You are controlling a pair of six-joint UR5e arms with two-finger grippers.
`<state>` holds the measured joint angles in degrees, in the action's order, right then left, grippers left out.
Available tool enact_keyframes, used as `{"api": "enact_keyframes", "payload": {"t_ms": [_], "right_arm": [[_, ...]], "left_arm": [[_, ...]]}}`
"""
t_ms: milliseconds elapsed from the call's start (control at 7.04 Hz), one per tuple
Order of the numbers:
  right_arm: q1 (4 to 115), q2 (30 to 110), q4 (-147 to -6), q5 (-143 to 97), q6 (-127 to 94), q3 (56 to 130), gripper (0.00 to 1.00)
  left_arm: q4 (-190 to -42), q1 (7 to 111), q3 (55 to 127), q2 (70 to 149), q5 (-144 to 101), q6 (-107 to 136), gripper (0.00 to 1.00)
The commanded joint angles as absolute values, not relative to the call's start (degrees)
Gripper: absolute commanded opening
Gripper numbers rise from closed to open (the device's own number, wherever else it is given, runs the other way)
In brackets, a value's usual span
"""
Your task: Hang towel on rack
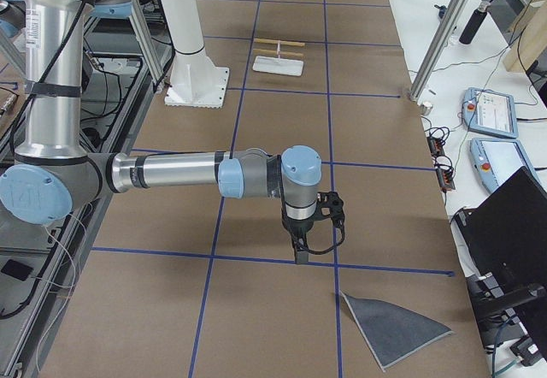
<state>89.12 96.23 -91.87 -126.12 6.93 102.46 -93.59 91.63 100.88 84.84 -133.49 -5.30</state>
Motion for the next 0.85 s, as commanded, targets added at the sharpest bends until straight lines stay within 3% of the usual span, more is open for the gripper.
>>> {"api": "enact_keyframes", "payload": {"t_ms": [0, 426, 710], "right_arm": [[89.12, 94.15, -91.76, -126.12, 6.68, 105.71, 1.00], [89.03, 90.44, -91.85, -125.94, 6.42, 104.77, 1.00], [89.03, 90.27, -88.80, -125.86, 6.68, 99.26, 1.00]], "left_arm": [[-94.04, 91.67, 101.51, 86.65, -133.42, -5.27, 0.98], [-104.62, 91.67, 98.63, 90.17, -133.42, -4.49, 0.98], [-105.38, 91.67, 96.68, 91.41, -133.77, -4.57, 0.98]]}}
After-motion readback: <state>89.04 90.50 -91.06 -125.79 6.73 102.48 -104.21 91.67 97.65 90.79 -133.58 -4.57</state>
